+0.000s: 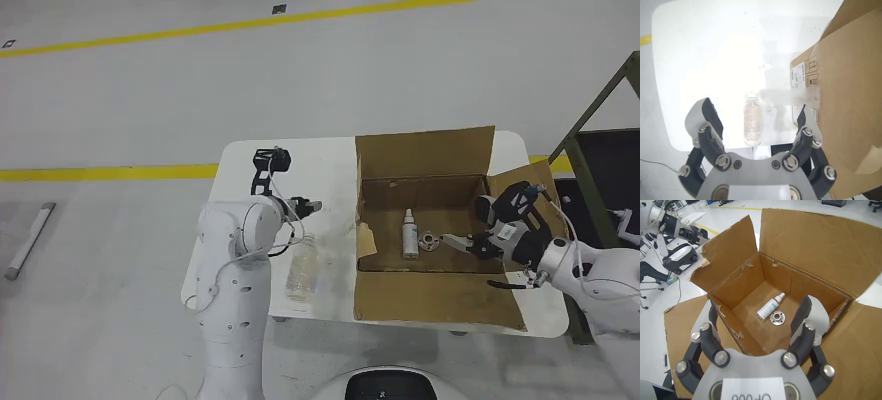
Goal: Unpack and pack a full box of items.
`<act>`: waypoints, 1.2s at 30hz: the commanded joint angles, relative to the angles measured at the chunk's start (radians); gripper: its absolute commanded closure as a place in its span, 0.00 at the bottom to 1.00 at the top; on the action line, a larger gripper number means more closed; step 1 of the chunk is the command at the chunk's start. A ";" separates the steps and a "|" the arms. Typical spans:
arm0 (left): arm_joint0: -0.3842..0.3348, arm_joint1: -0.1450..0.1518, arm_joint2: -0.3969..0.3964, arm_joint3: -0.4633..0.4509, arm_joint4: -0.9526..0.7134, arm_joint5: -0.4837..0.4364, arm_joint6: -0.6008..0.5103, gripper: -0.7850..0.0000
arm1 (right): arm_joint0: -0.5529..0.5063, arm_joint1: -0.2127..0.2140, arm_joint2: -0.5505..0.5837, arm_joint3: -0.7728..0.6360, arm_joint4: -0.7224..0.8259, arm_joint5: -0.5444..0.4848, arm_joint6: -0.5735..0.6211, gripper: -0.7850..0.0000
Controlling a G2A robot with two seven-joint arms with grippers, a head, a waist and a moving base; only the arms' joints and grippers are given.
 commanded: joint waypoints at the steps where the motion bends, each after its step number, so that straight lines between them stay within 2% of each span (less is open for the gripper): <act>1: -0.020 0.000 -0.006 -0.010 -0.050 -0.006 0.005 0.00 | -0.002 -0.001 -0.010 -0.001 -0.010 0.019 -0.018 0.00; 5: -0.040 0.005 -0.002 -0.018 -0.147 -0.088 0.047 0.00 | 0.005 -0.003 -0.042 0.004 -0.062 0.078 -0.035 0.00; 13: -0.043 0.009 0.055 -0.012 -0.275 -0.178 0.102 0.00 | 0.025 -0.002 -0.074 0.040 -0.113 0.100 -0.031 0.00; 16: -0.042 0.015 0.075 0.010 -0.286 -0.249 0.144 0.00 | 0.028 -0.001 -0.094 0.065 -0.153 0.098 -0.015 0.00; 21: -0.072 0.020 0.106 0.084 -0.299 -0.300 0.205 0.00 | 0.049 -0.004 -0.140 0.115 -0.181 0.100 -0.025 0.00; 27: -0.142 0.019 0.161 0.175 -0.366 -0.325 0.220 0.00 | 0.102 -0.008 -0.189 0.165 -0.195 0.109 -0.029 0.00; 36: -0.163 0.027 0.245 0.178 -0.240 -0.266 0.132 0.00 | 0.137 -0.010 -0.209 0.186 -0.189 0.117 -0.026 0.00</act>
